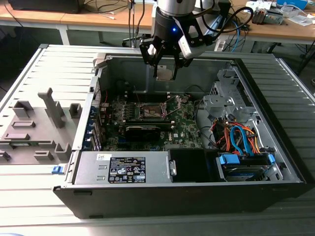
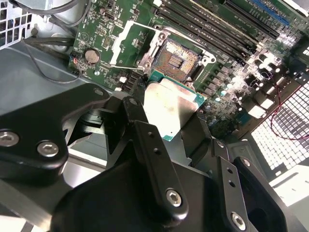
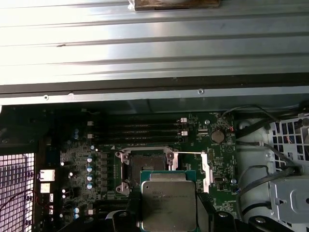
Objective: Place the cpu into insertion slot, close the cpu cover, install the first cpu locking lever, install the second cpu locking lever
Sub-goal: 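Place the cpu into insertion slot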
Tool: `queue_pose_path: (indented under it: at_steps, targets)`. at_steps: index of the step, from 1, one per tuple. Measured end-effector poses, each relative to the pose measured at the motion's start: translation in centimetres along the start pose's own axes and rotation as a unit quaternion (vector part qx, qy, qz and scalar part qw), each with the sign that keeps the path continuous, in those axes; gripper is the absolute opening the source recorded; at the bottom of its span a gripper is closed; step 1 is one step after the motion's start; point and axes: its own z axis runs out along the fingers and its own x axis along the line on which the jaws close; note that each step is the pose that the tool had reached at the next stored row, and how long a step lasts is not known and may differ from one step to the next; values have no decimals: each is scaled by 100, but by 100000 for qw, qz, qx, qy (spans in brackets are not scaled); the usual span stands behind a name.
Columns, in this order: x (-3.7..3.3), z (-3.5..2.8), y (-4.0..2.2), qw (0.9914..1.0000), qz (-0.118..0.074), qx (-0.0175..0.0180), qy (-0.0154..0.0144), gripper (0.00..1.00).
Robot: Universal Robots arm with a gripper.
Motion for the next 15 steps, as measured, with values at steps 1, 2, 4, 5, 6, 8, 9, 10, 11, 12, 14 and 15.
queue_pose_path:
  at_steps: [1, 2, 4, 5, 6, 8, 9, 10, 11, 12, 14, 15]
  targets:
    - [0, 0, 0, 100000, 74, -3, -7, 55]
    - [0, 0, 0, 100000, 149, -2, -14, 55]
    - [0, 0, -1, 99999, 336, -5, -31, 55]
    - [0, 0, -1, 99999, 409, -5, -39, 55]
    - [0, 0, -1, 99999, 479, -9, -43, 55]
    - [0, 0, -1, 99998, 660, -9, -58, 55]
    - [0, 1, -2, 99997, 722, -12, -66, 55]
    - [0, 1, -2, 99996, 833, -15, -74, 55]
    - [0, 1, -2, 99996, 908, -15, -81, 55]
    - [0, 1, -2, 99995, 969, -16, -85, 55]
    - [0, 1, -3, 99993, 1160, -23, -104, 55]
    - [0, 1, -3, 99993, 1215, -23, -109, 55]
